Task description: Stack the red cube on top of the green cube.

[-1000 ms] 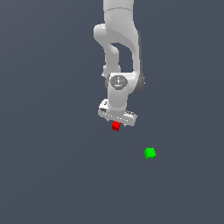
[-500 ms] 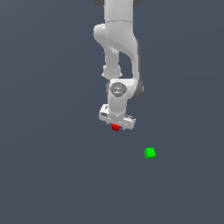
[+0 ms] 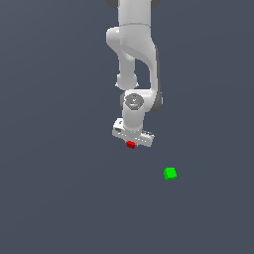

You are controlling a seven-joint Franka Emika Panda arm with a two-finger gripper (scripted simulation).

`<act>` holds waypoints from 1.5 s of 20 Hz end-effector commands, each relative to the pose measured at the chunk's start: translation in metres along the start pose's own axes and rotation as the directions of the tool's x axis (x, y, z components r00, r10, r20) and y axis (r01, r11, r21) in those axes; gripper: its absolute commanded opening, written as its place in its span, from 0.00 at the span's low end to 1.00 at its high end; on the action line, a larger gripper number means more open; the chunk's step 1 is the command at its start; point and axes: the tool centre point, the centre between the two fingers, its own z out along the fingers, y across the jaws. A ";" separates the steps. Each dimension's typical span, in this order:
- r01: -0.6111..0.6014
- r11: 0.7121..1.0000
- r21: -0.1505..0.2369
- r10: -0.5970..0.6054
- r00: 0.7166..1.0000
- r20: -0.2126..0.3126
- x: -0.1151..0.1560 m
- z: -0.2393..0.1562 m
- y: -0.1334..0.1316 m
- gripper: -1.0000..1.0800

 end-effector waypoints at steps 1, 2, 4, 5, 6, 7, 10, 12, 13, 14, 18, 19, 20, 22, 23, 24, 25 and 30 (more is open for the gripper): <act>-0.001 1.000 -0.001 0.001 1.000 0.000 0.000 0.000 0.001 0.00; -0.001 1.000 -0.001 0.001 1.000 0.000 0.000 0.000 0.001 0.00; -0.001 1.000 -0.001 0.001 1.000 0.000 0.000 -0.002 0.001 0.00; -0.001 1.000 -0.001 0.001 1.000 0.000 0.000 -0.004 0.001 0.00; -0.001 1.000 -0.001 0.001 1.000 0.000 0.000 -0.007 0.001 0.00; -0.001 1.000 -0.001 0.001 1.000 0.000 0.000 -0.009 0.001 0.00; -0.001 1.000 -0.001 0.001 1.000 0.000 0.000 -0.022 0.001 0.00; -0.001 1.000 0.000 0.001 1.000 0.000 -0.001 -0.032 0.001 0.00; -0.001 1.000 0.000 0.001 1.000 0.000 -0.001 -0.039 0.001 0.00; -0.001 1.000 0.000 0.001 1.000 0.000 -0.001 -0.046 0.001 0.00; -0.001 1.000 0.000 0.001 1.000 0.000 -0.001 -0.071 0.001 0.00; -0.001 1.000 0.000 0.001 1.000 0.000 -0.001 -0.076 0.001 0.00; -0.001 1.000 0.000 0.001 1.000 0.000 -0.001 -0.081 0.001 0.00; -0.001 1.000 0.000 0.001 1.000 0.000 -0.001 -0.088 0.001 0.00; -0.001 1.000 0.000 0.001 1.000 0.000 -0.001 -0.091 0.001 0.00; -0.001 1.000 0.000 0.001 1.000 0.000 -0.001 -0.093 0.001 0.00; -0.001 1.000 0.000 0.001 1.000 0.000 -0.001 -0.095 0.001 0.00; -0.001 1.000 0.000 0.001 1.000 -0.001 0.000 -0.094 0.000 0.00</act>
